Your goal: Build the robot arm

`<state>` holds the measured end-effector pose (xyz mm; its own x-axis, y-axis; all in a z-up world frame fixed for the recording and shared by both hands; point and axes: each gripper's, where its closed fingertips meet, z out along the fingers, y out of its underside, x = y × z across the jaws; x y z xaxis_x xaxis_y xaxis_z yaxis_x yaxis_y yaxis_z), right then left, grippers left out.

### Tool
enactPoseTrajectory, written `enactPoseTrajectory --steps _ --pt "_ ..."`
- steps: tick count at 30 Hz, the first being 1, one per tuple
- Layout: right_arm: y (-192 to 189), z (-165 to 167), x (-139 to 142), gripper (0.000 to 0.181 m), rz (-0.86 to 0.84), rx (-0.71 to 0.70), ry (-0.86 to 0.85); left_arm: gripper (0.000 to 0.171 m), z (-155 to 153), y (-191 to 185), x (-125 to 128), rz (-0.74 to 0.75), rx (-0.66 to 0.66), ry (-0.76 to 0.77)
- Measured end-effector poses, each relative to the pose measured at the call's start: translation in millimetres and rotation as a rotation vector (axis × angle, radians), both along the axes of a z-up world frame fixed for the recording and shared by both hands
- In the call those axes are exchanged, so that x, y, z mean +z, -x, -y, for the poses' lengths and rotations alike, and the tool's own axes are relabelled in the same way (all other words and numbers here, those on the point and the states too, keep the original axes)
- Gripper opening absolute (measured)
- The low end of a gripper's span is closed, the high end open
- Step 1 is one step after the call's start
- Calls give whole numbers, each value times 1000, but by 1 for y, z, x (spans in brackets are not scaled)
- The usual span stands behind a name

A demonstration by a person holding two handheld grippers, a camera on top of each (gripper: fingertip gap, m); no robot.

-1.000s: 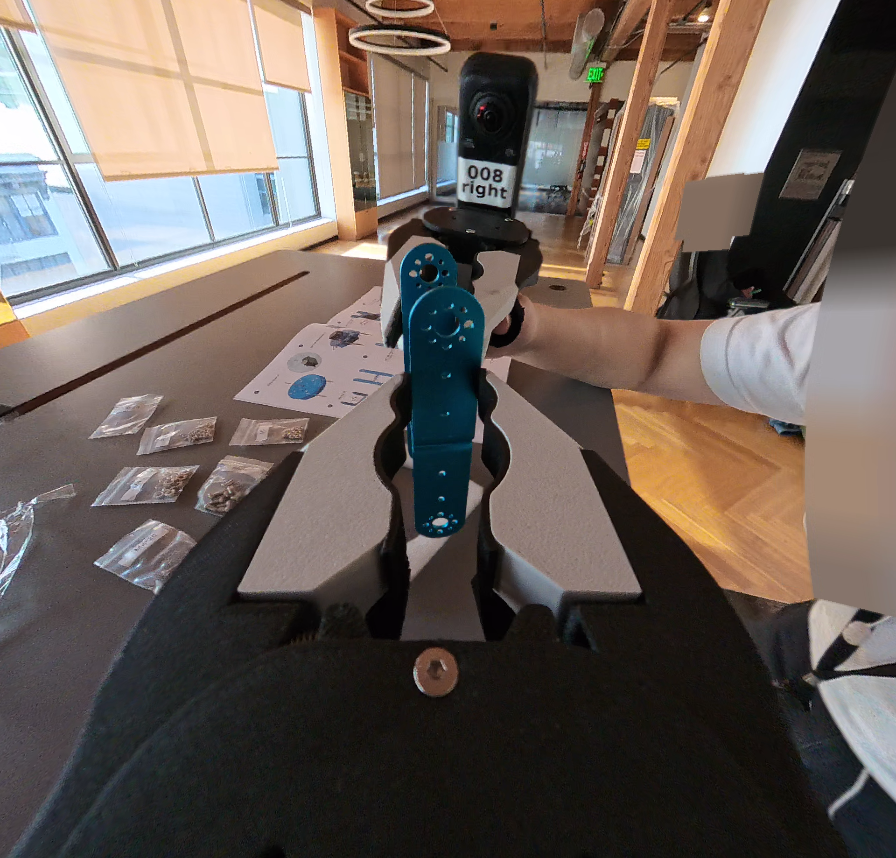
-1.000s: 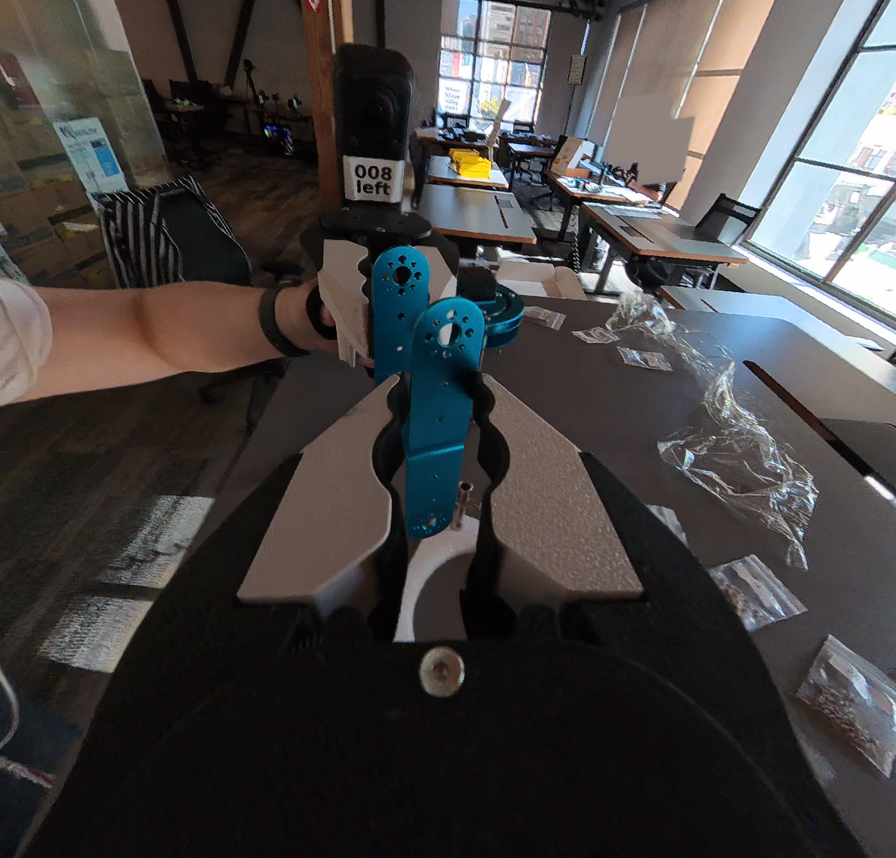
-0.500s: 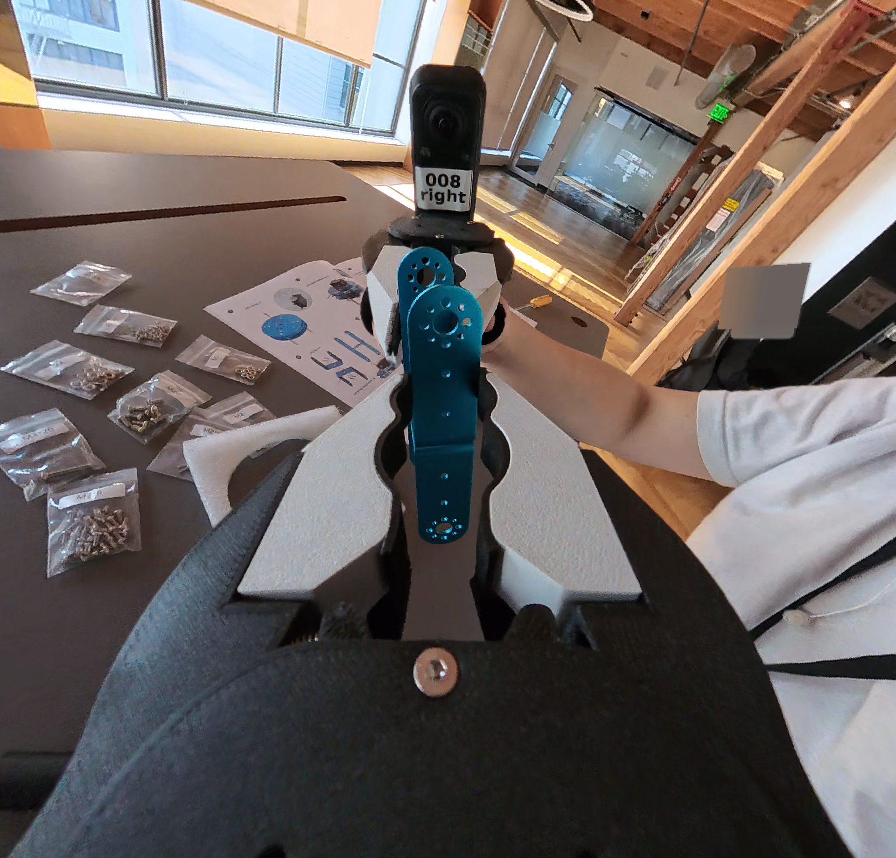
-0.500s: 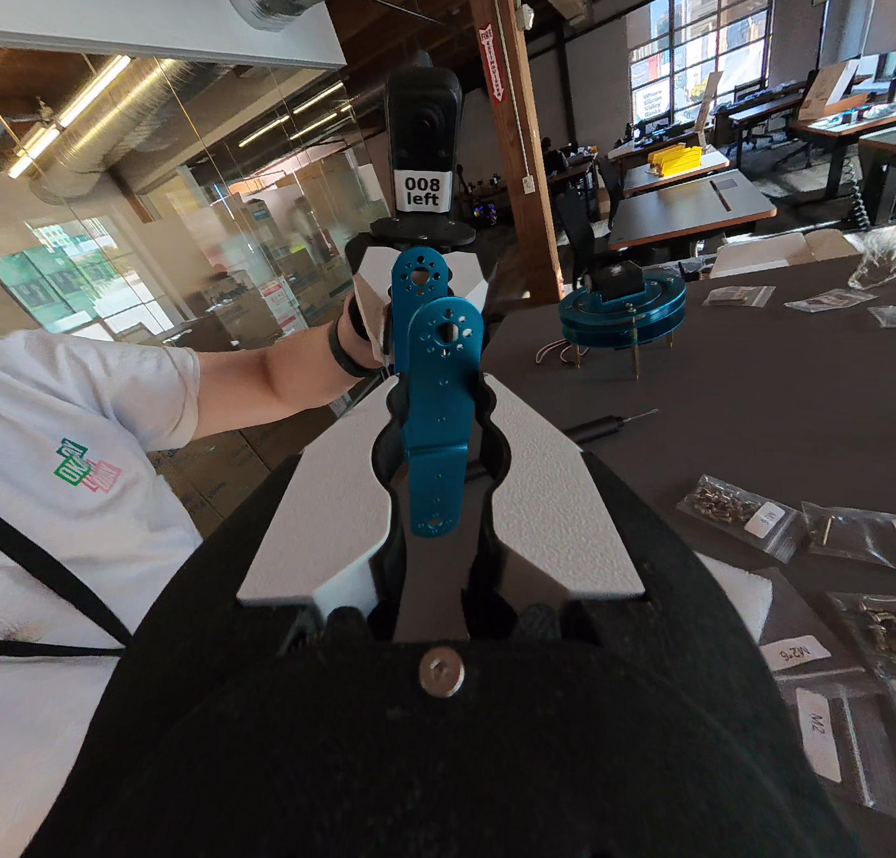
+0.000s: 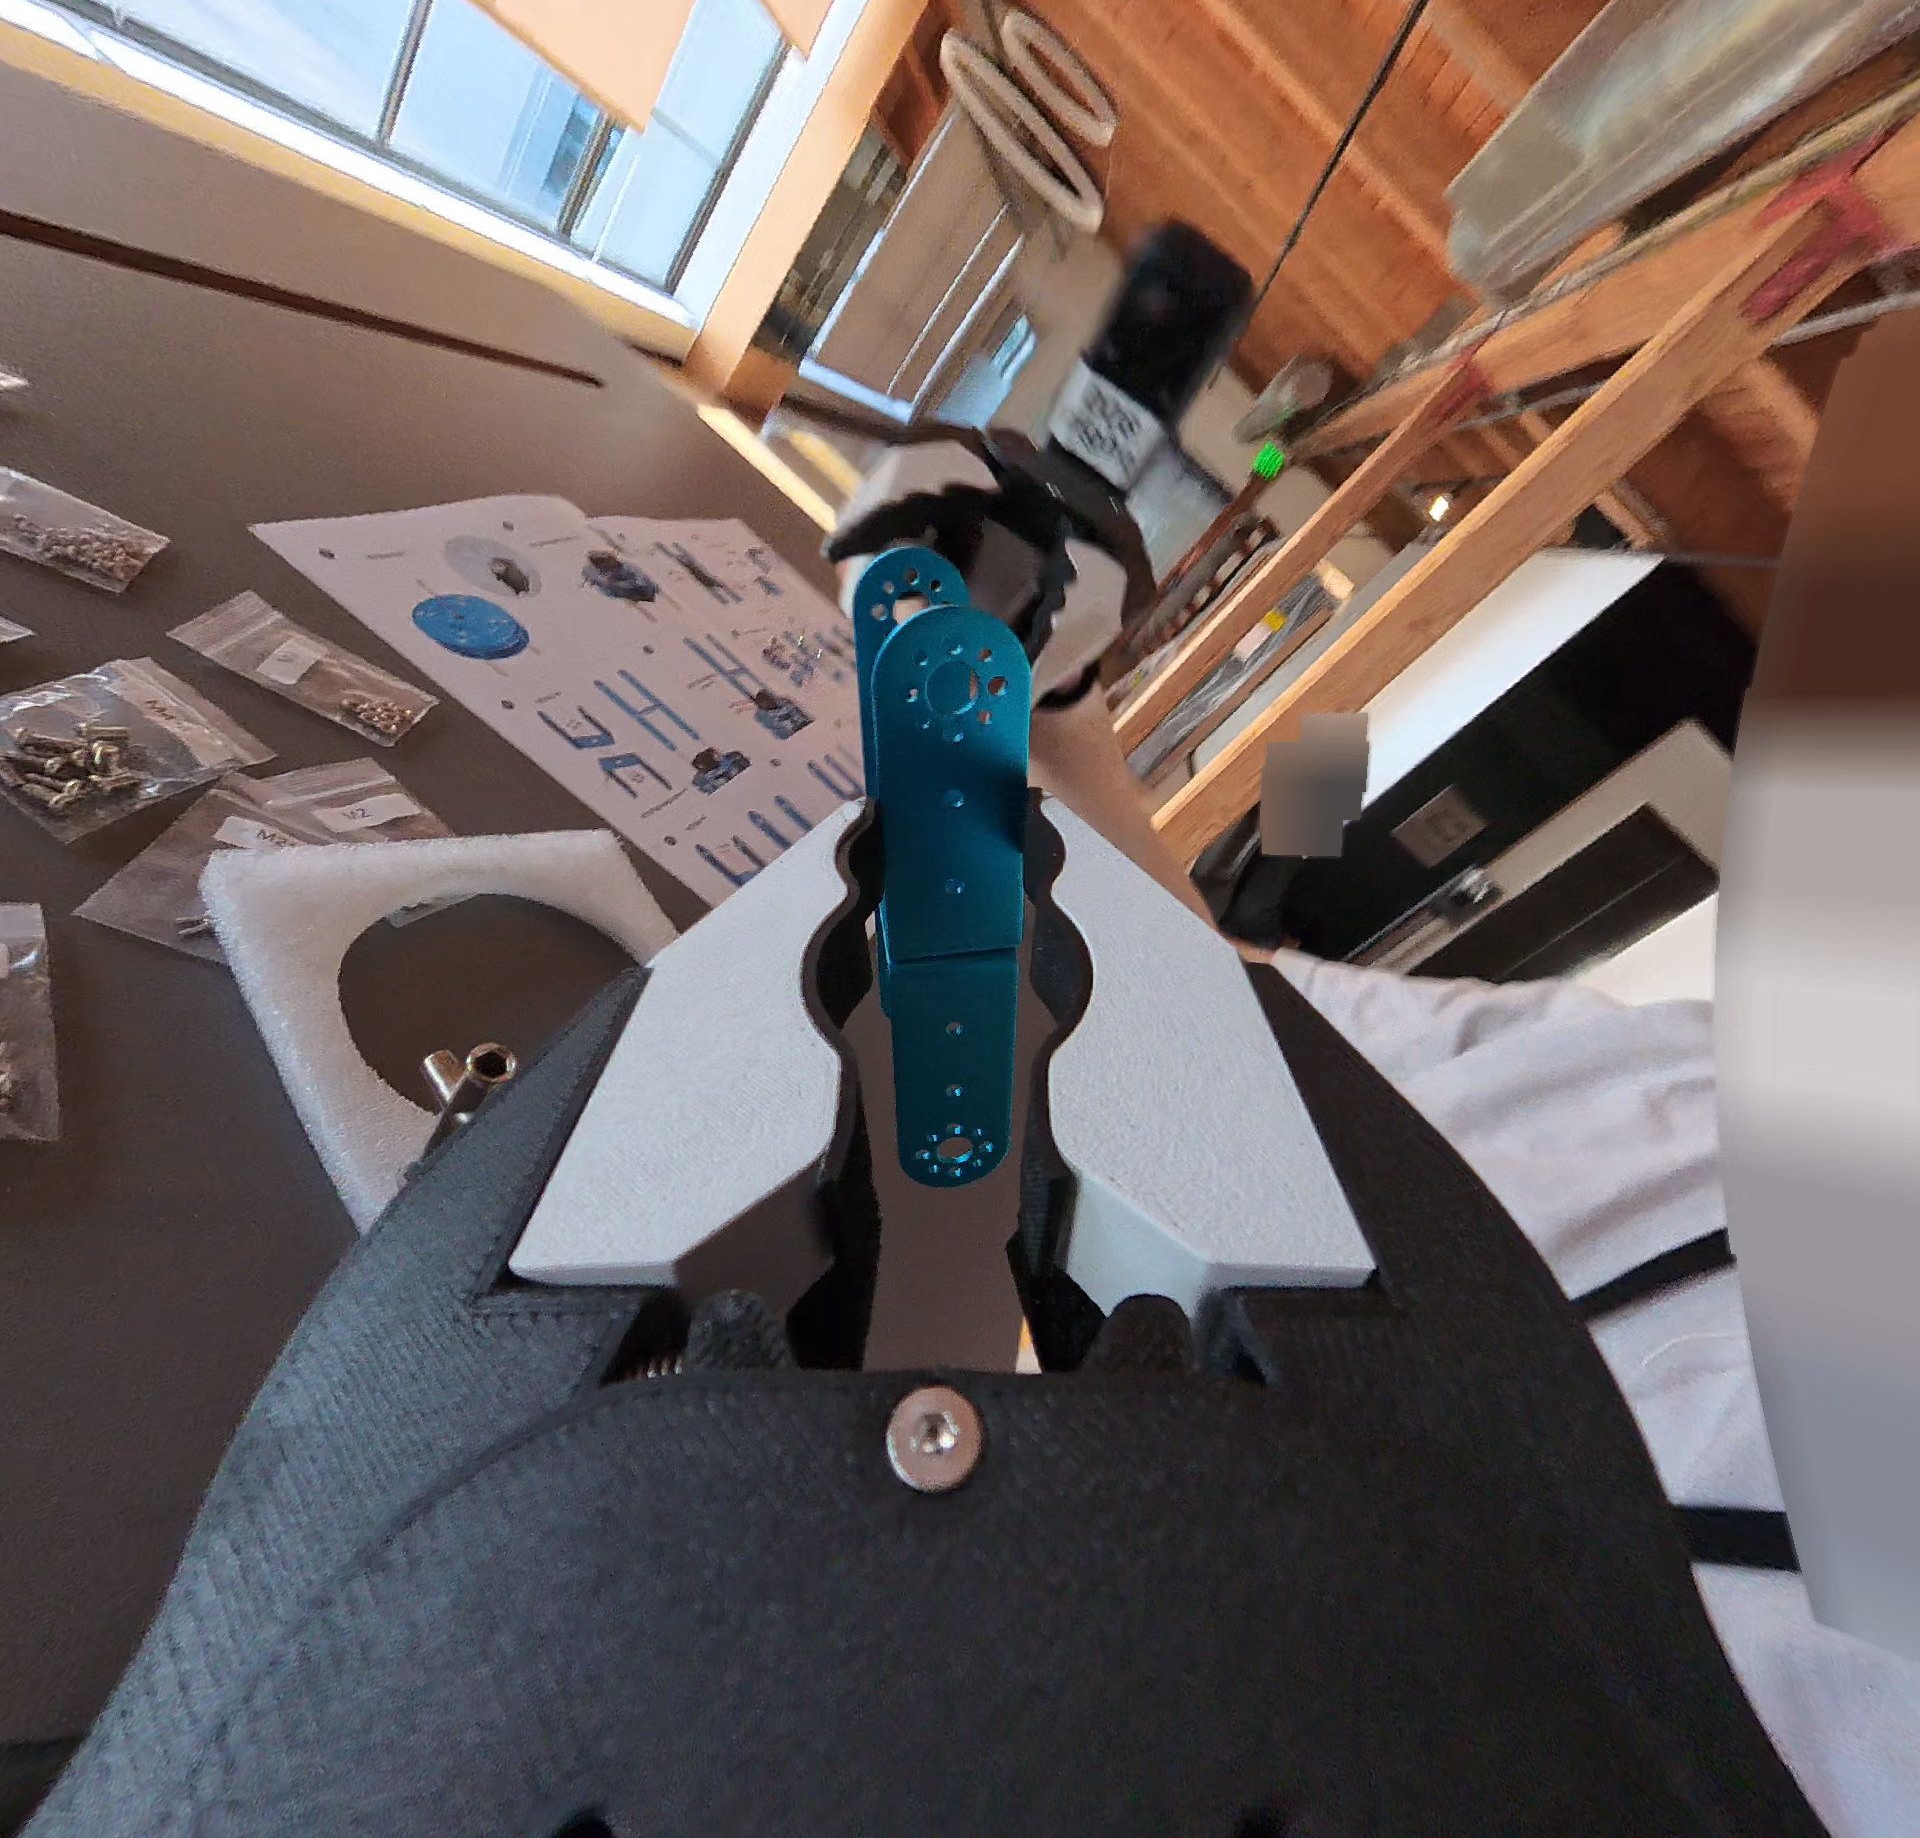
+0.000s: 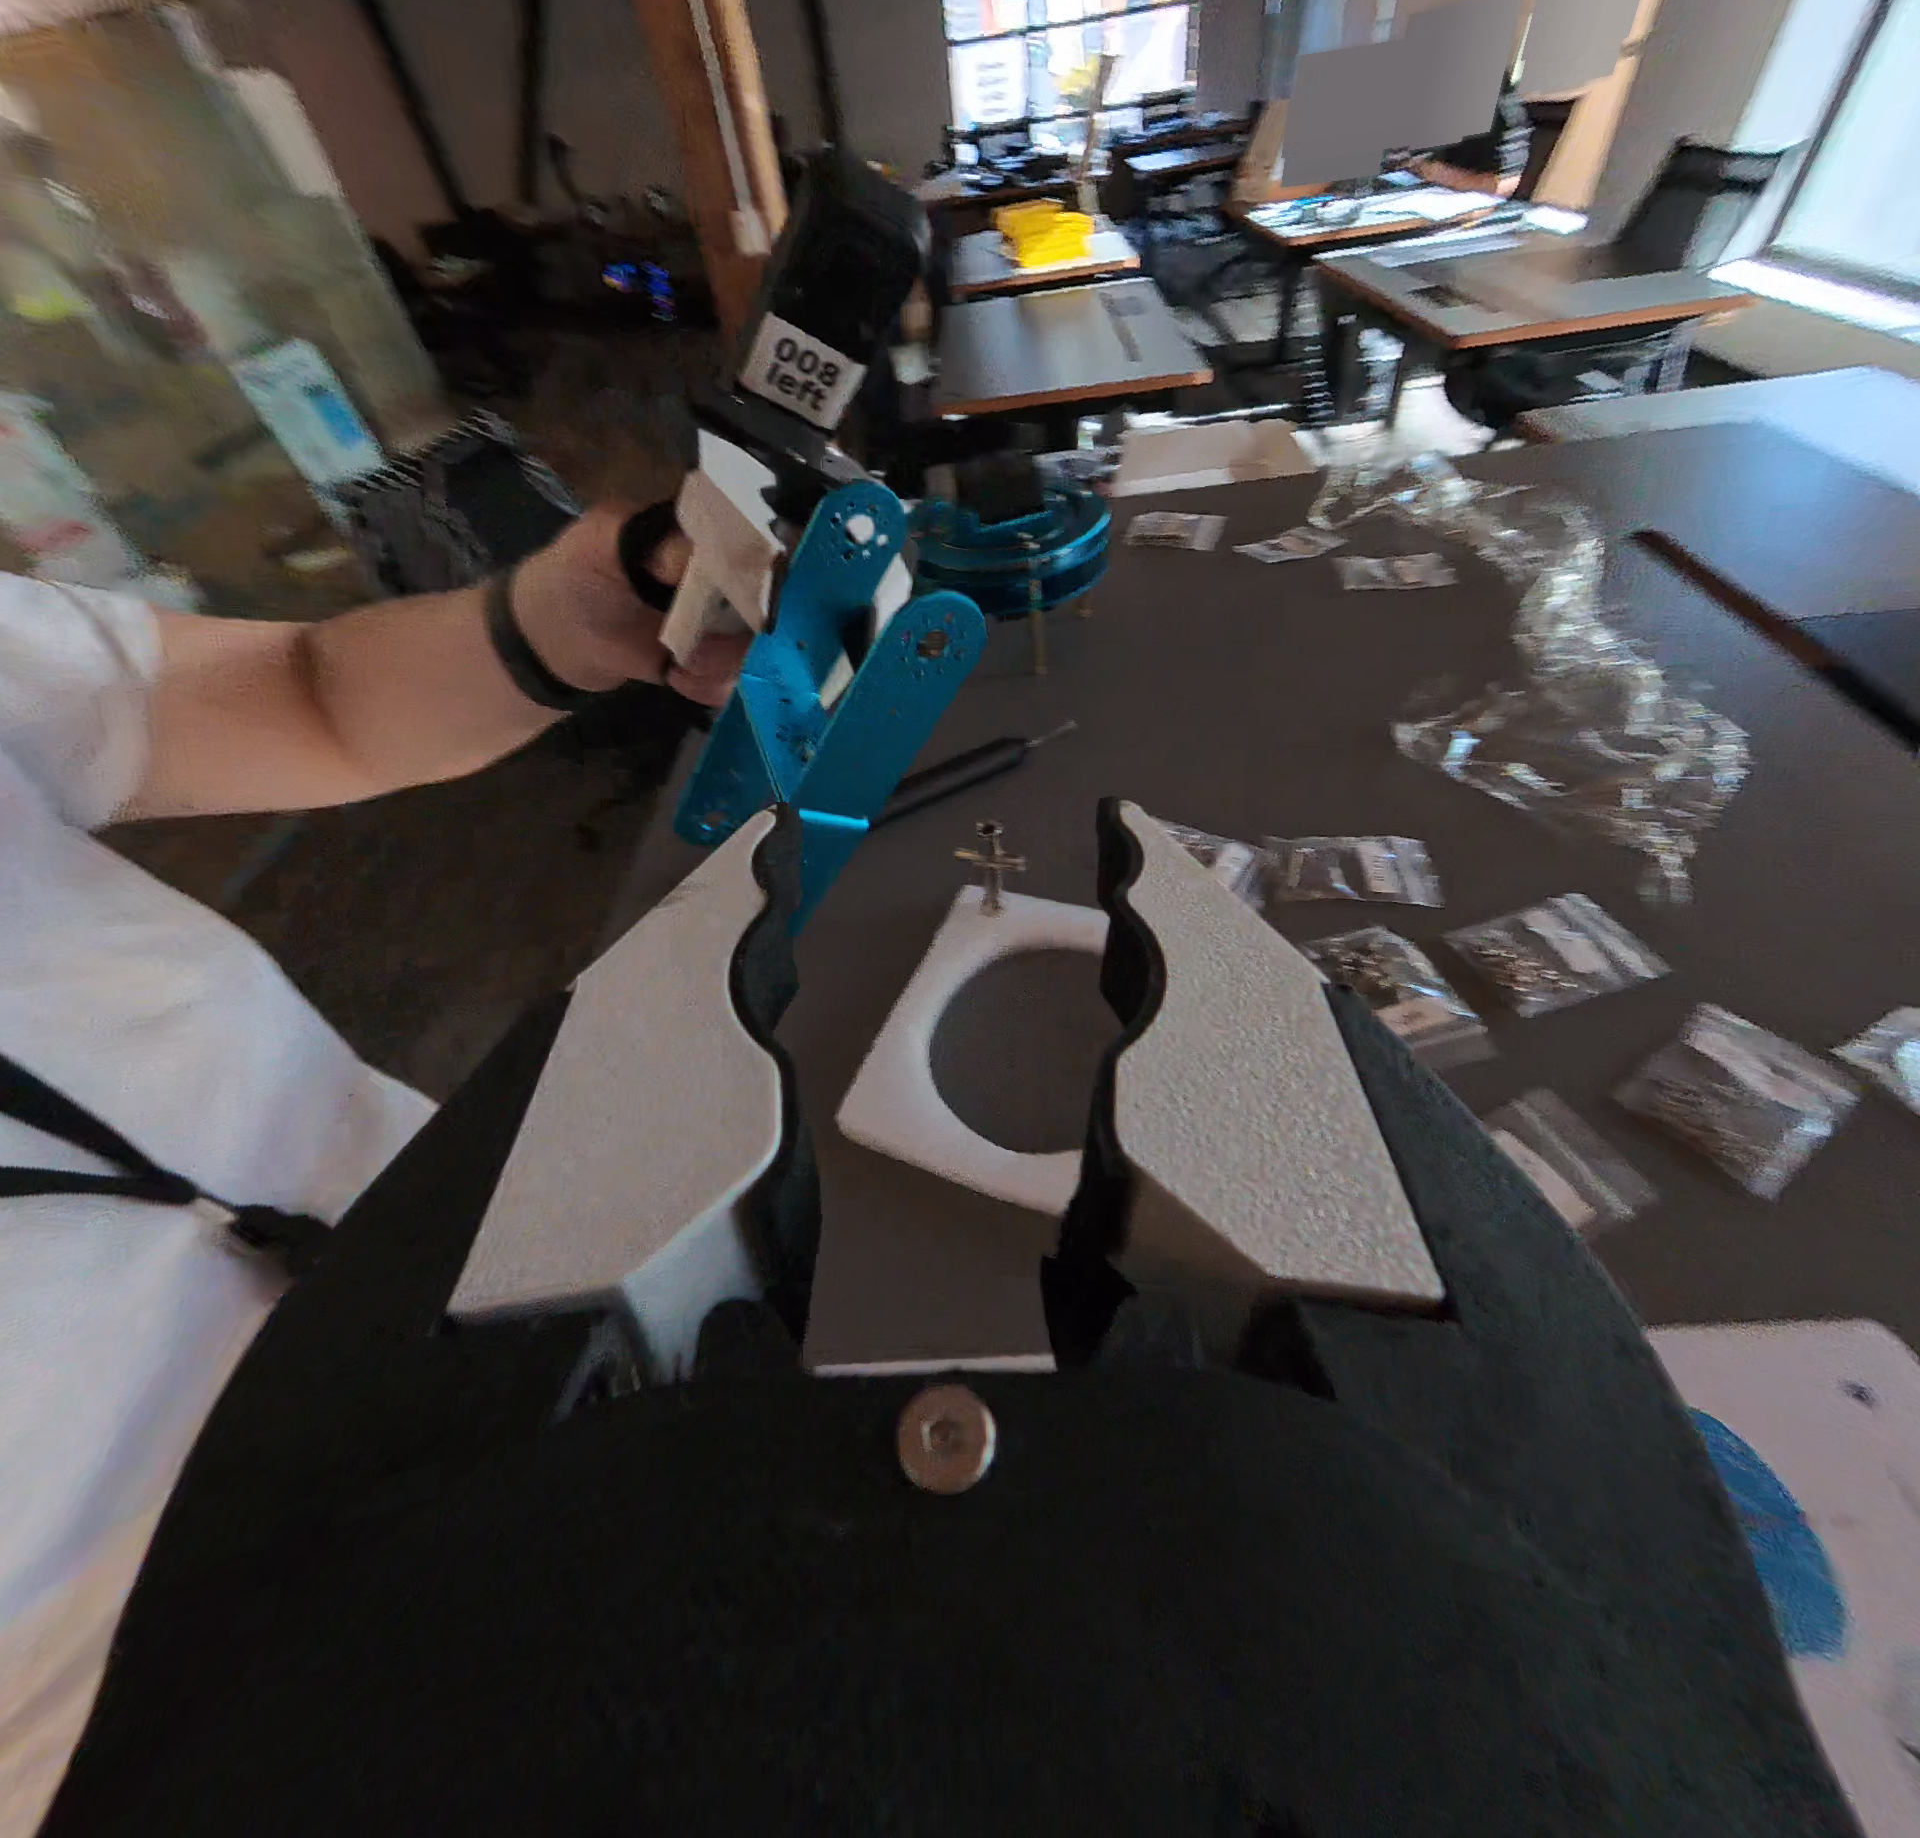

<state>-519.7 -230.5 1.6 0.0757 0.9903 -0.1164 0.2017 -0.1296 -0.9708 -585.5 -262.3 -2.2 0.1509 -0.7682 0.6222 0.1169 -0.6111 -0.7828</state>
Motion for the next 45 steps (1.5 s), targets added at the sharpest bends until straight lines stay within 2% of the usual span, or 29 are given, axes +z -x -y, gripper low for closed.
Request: enactPoseTrajectory --steps 3,5,7,10,12,13,15,17,20,21,25,28,31,35,37,40,45 --pt "3 14 6 53 49 -214 -203 25 -4 20 3 144 51 46" --pt "20 27 3 54 42 -320 -196 25 -7 30 -1 204 100 53" --pt "43 40 -10 56 47 -374 -160 25 -9 35 -5 242 164 33" --pt "62 35 -41 53 165 -510 -164 25 0 32 -9 259 189 -7" --pt "61 25 -60 36 279 -605 -221 25 7 32 -13 235 221 -46" --pt "65 28 -64 13 286 -591 -228 25 10 32 -16 216 246 -74" --pt "67 29 -65 3 285 -603 -233 24 21 32 -16 214 264 -139" --pt "66 30 -62 1 281 -581 -256 27 37 29 -19 208 219 -160" --pt "58 29 -60 1 337 -557 -320 58 47 42 -20 225 219 -119" --pt "56 30 -58 1 351 -544 -361 61 48 51 -17 246 222 -98" --pt "66 47 -52 1 423 -427 -572 60 52 64 -7 272 131 13" --pt "71 53 -55 1 515 -380 -734 59 56 47 -22 76 40 41" --pt "76 59 -54 1 527 -355 -806 58 64 27 -46 -149 -15 36" --pt "80 62 -50 1 548 -366 -857 54 66 14 -59 -310 -62 -21" --pt "81 60 -48 1 568 -392 -882 44 64 15 -68 -389 -95 -55" --pt "85 51 -48 2 604 -442 -892 25 58 17 -70 -407 -141 -105" --pt "97 34 -49 2 664 -531 -868 25 41 31 -71 -356 -184 -95"
